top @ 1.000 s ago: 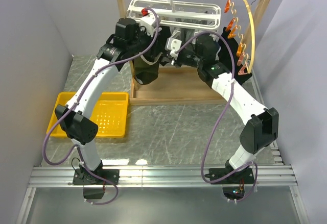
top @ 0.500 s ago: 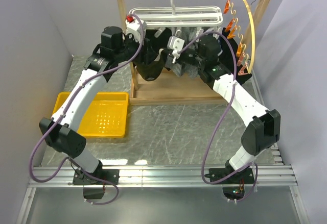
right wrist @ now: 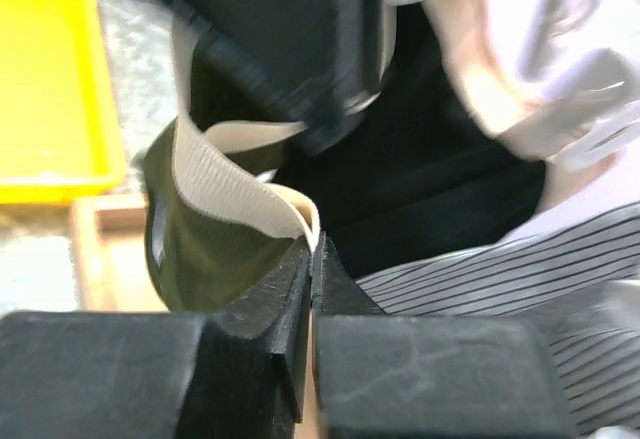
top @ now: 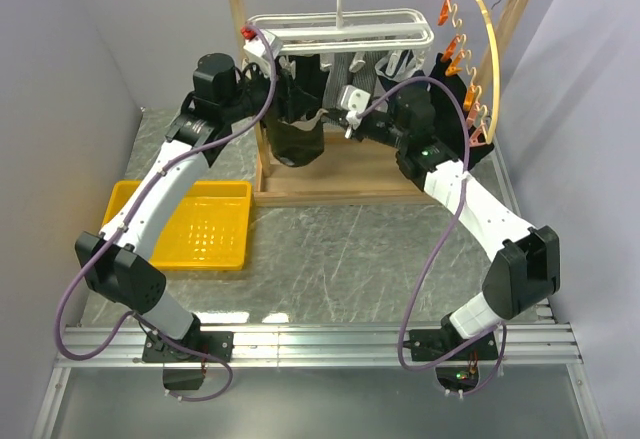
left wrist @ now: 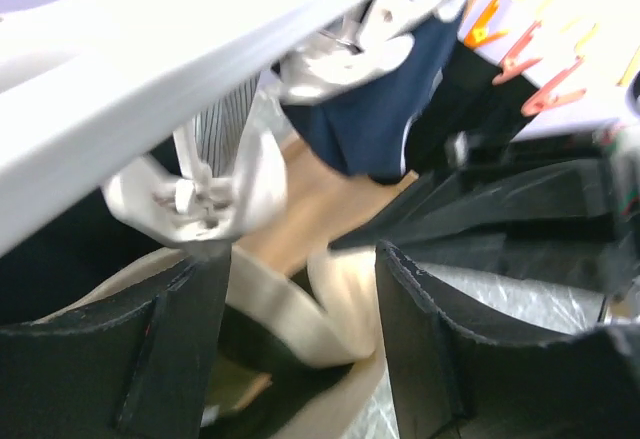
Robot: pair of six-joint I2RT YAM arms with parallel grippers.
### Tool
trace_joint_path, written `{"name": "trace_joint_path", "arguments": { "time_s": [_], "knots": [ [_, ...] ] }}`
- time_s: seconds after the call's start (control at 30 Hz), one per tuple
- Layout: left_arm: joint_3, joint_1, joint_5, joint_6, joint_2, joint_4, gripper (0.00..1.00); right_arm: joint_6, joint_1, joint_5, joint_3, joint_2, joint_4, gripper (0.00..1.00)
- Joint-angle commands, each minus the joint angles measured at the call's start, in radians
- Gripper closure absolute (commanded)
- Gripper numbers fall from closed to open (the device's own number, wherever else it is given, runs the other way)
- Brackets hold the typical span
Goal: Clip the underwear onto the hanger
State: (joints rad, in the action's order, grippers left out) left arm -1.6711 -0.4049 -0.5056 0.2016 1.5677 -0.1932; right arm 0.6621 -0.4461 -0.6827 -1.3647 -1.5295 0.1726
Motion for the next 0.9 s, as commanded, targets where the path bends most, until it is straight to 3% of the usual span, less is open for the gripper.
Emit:
{"name": "trace_joint_path", "arguments": {
  "time_s": [0.0,0.1,0.13,0.23,0.4,0.6,0.87],
  "knots": [
    [0.013,0.001,-0.031,0.038,-0.032,0.150,0.36,-0.064,0.003,-0.002,0.045,0.049,0.056,0.82],
    [0.008,0.002,-0.031,0.047,-0.021,0.161,0.37,-0.104,0.004,0.028,0.052,0.046,0.113,0.60],
    [0.001,0.003,-0.027,0.051,-0.018,0.163,0.38,-0.134,0.004,0.053,0.050,0.045,0.154,0.58],
    [-0.004,0.006,-0.033,0.062,-0.012,0.173,0.42,-0.222,0.012,0.124,0.055,0.037,0.290,0.56],
    [-0.007,0.009,-0.030,0.058,-0.012,0.186,0.46,-0.360,0.018,0.117,0.059,0.028,0.485,0.55],
    [-0.035,0.009,-0.060,0.056,0.006,0.187,0.58,-0.363,-0.002,0.118,0.010,-0.014,0.522,0.52],
    [-0.039,0.009,-0.105,0.025,0.000,0.221,0.61,-0.345,-0.028,0.129,-0.045,-0.053,0.524,0.52]
  ]
}}
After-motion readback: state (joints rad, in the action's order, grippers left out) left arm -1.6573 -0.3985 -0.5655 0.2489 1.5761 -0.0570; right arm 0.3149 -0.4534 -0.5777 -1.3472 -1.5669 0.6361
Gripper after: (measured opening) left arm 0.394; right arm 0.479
